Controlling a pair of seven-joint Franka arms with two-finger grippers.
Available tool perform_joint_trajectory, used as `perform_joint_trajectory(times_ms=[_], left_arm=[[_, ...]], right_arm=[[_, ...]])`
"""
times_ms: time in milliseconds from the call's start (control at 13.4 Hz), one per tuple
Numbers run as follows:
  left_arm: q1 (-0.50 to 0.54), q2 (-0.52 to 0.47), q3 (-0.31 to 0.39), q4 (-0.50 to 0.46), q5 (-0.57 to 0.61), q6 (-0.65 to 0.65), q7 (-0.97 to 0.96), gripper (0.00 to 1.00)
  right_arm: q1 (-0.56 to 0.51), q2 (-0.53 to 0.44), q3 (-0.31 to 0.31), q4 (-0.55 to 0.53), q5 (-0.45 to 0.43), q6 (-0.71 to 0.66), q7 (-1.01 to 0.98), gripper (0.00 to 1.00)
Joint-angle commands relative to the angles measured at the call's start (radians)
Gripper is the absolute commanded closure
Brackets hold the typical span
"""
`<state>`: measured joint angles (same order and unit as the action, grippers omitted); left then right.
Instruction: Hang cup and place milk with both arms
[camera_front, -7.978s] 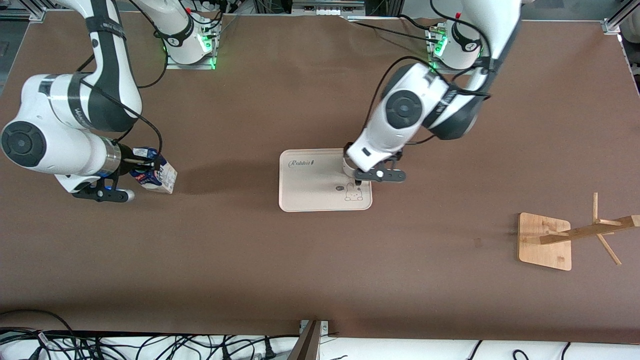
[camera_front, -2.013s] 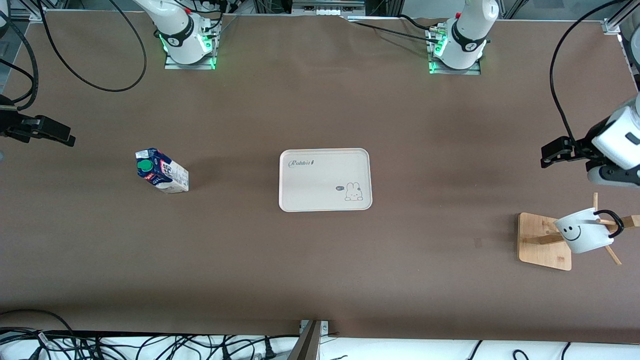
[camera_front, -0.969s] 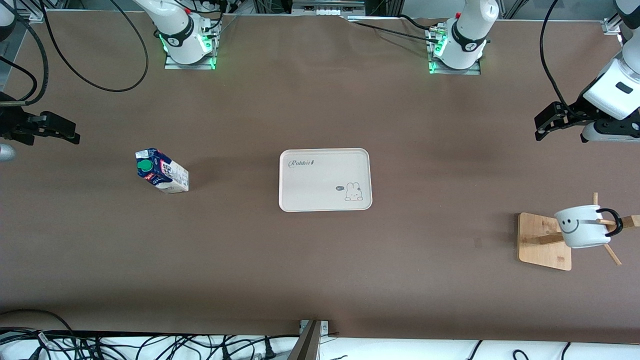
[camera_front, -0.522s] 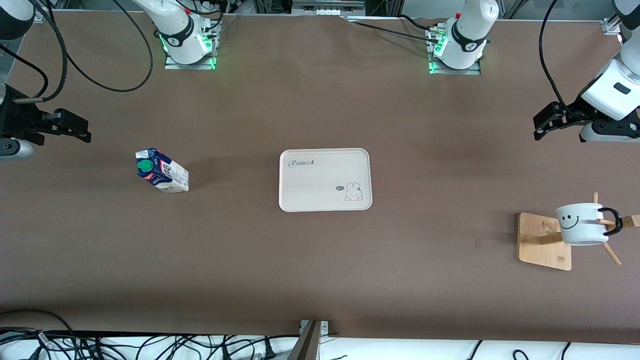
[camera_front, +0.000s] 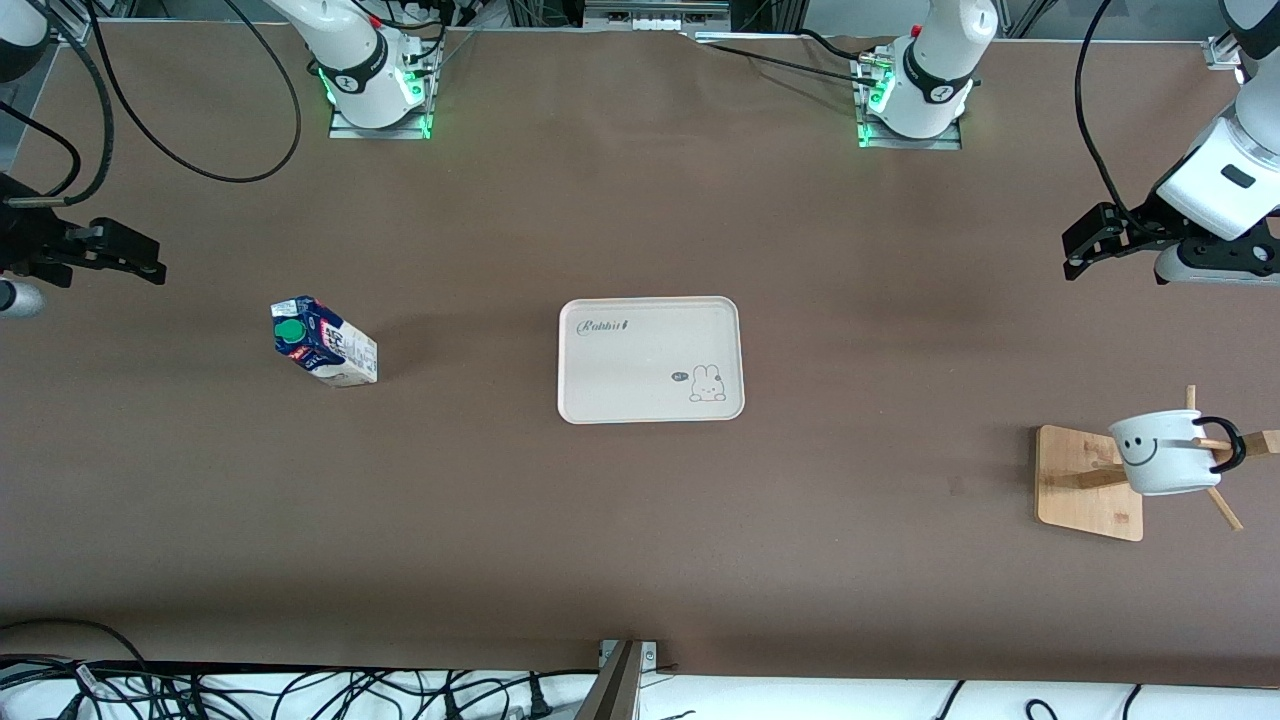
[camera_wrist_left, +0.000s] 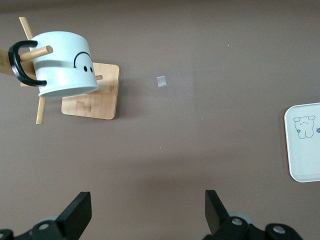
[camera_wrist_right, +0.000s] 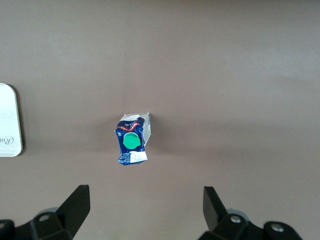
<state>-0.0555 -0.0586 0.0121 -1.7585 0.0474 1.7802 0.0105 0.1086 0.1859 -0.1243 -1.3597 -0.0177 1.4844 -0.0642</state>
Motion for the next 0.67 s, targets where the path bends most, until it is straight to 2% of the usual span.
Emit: perform_joint_trajectory(times_ms=[0, 149, 596], left_arm=[[-0.007, 0.002, 0.005, 0.019, -0.015, -0.022, -0.006, 0.0], [-0.007, 0.002, 0.005, 0.019, -0.015, -0.022, -0.006, 0.0], [-0.007, 0.002, 0.005, 0.019, -0.015, -0.022, -0.004, 0.0]], right_arm=[[0.046, -0.017, -0.027, -0.015, -0.016, 0.0, -0.008, 0.0], [0.1, -0.017, -0.086, -0.015, -0.015, -0.001, -0.009, 0.0], [0.1, -0.01, -0.09, -0.002, -0.007, -0.023, -0.016, 0.0]])
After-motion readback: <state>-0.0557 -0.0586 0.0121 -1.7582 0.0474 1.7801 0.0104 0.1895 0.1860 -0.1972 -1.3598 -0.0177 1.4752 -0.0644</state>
